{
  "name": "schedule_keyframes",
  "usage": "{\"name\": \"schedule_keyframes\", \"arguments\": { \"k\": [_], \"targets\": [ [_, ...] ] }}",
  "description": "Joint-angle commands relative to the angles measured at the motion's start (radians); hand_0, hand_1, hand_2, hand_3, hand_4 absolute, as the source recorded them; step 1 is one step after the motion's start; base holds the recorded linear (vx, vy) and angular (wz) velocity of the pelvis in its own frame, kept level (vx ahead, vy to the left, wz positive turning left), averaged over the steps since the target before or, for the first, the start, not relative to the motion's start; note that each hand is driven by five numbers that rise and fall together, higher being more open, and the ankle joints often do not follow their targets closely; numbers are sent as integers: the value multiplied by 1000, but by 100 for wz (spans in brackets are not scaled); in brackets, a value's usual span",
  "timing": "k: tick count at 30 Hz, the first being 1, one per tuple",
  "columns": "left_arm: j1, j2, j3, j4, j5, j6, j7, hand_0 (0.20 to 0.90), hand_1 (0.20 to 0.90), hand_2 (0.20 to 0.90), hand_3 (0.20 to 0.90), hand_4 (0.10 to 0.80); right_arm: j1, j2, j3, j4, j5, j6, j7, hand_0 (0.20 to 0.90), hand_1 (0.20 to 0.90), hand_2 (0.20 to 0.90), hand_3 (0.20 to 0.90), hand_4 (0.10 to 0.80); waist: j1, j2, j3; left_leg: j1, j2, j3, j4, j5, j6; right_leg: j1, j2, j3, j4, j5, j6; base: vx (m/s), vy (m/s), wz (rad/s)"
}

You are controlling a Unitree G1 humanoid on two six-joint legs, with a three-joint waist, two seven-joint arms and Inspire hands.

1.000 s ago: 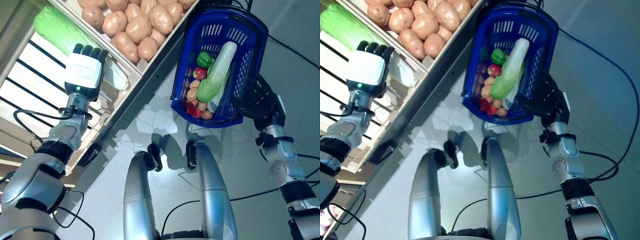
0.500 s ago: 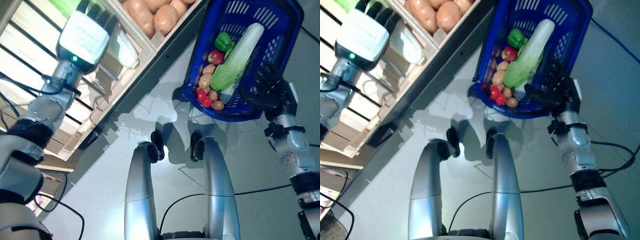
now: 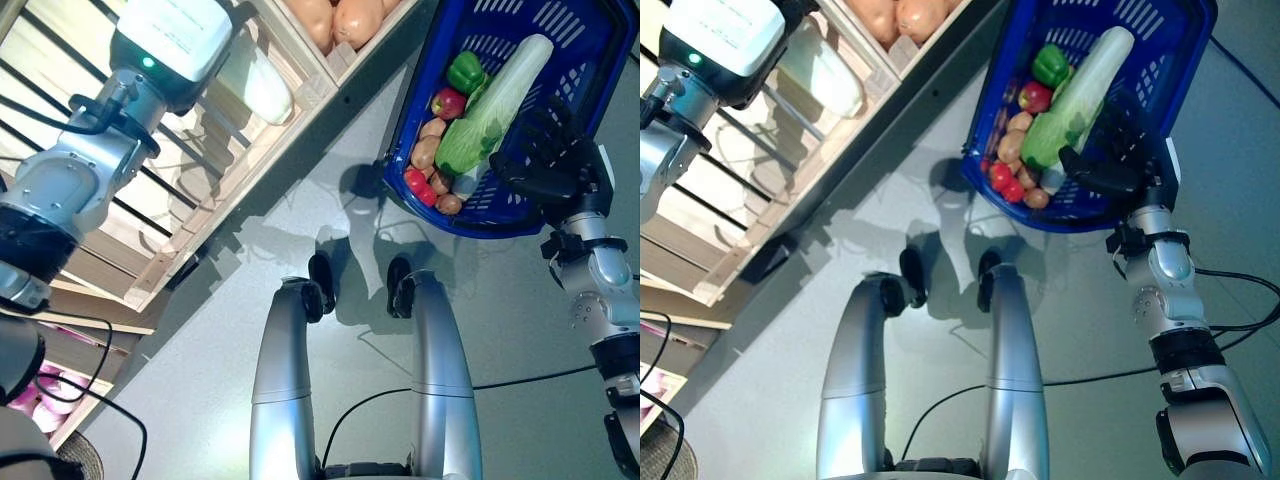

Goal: Put vegetables into the basket

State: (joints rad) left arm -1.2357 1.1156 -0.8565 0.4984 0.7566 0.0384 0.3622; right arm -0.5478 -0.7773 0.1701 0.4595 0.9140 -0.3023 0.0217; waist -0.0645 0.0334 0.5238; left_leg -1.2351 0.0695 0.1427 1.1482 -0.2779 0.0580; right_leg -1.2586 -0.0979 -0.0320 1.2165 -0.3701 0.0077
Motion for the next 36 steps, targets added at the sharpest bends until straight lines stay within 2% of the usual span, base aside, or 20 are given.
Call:
{"name": "schedule_keyframes", "arguments": {
  "k": [1, 6, 11, 17, 24, 29, 31, 36],
  "targets": [
    [54, -35, 34, 298, -56, 64, -33, 300, 300, 300, 300, 400, -30, -29, -102, -89, 20, -143, -27, 900, 900, 900, 900, 800, -53, -5, -4, 56, -6, -18, -16, -68, -2, 67, 9, -64, -82, 95, -44, -12, -3, -13],
    [84, -53, 65, 323, -45, 67, 27, 300, 300, 300, 300, 400, -26, -12, -107, -96, 4, -138, -24, 900, 900, 900, 900, 800, -54, -12, -4, 87, 3, -13, -16, -73, -4, 98, 7, -70, -86, 91, -46, -4, 2, -9],
    [115, -55, 101, 322, -54, 32, 141, 300, 300, 300, 300, 400, -8, 0, -108, -92, 11, -146, -15, 900, 900, 900, 900, 800, -52, -19, -4, 140, 14, -6, -24, -79, -8, 150, 8, -74, -103, 88, -45, 0, 2, -1],
    [149, -42, 126, 312, -47, -15, 189, 300, 300, 300, 300, 400, 17, 20, -105, -90, 11, -155, -7, 900, 900, 900, 900, 800, -50, -25, -4, 257, 29, 14, -63, -84, -14, 260, 7, -81, -146, 83, -43, 25, -1, -3],
    [179, -21, 146, 316, -63, -46, 182, 300, 300, 300, 300, 400, 37, 34, -105, -83, 5, -152, 6, 900, 900, 900, 900, 800, -51, -25, -4, 361, 28, 25, -89, -91, -18, 360, -1, -84, -173, 75, -44, 42, -7, -3],
    [216, -9, 161, 304, -73, -29, 94, 300, 300, 300, 300, 400, 51, 34, -116, -78, 5, -130, 6, 900, 900, 900, 900, 800, -51, -20, -8, 386, 21, 28, -88, -99, -17, 383, -14, -89, -166, 65, -46, 35, 2, 2],
    [231, -10, 167, 301, -96, -6, 38, 900, 900, 900, 900, 800, 52, 38, -117, -76, 4, -123, 8, 900, 900, 900, 900, 800, -51, -17, -8, 386, 20, 29, -83, -101, -15, 382, -16, -89, -160, 62, -47, 0, 0, 0],
    [257, -18, 164, 301, -101, 36, -113, 900, 900, 900, 900, 800, 49, 49, -103, -79, -6, -110, -3, 900, 900, 900, 900, 800, -49, -15, -8, 404, 16, 31, -96, -103, -14, 398, -23, -93, -165, 57, -43, 15, -9, 3]
  ]
}}
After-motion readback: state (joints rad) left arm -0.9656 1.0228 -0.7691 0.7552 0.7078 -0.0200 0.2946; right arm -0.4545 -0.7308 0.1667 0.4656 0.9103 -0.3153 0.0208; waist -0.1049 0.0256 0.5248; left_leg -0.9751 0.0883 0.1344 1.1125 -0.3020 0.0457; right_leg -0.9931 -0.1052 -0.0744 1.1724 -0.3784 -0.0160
